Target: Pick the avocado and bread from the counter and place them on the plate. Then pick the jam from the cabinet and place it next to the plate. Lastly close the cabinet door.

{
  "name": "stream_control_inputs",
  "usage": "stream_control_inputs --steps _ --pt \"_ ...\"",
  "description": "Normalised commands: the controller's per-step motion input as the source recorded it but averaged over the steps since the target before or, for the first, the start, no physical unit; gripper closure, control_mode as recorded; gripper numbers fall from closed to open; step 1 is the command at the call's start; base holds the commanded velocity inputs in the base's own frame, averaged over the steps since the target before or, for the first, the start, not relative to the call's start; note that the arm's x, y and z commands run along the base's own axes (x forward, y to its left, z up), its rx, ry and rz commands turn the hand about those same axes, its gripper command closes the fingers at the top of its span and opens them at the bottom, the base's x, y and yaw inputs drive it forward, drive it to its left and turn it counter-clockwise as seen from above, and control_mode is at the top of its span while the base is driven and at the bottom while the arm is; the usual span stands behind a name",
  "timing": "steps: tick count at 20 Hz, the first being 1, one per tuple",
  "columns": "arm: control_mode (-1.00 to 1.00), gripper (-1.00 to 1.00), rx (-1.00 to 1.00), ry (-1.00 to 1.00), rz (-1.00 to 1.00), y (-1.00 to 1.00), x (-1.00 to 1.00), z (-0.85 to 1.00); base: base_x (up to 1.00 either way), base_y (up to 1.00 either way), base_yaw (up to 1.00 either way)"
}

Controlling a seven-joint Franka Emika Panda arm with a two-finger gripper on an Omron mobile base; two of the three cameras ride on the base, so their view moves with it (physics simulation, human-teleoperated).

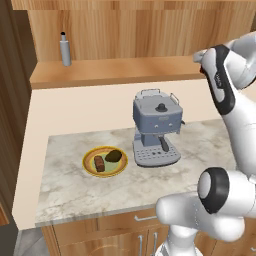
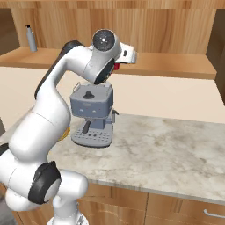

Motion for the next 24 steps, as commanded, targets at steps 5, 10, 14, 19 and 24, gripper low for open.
stream_control_inputs --steps 5,10,14,19,24 --pt "-1.00 1.00 0.03 0.00 0.06 0.22 -0.85 0.21 0.00 0.00 0.00" --pt "-1.00 1.00 0.01 0.02 0.08 0.23 -0.67 0.13 0.00 0.00 0.00" --pt "-1.00 1.00 0.00 0.03 0.18 0.20 -0.51 0.00 0.00 0.00 0.00" --pt "-1.00 1.00 0.00 0.03 0.22 0.18 -0.46 0.00 0.00 0.00 0.00" --pt "-1.00 1.00 -0.02 0.08 0.22 0.27 -0.20 -0.11 0.00 0.00 0.00"
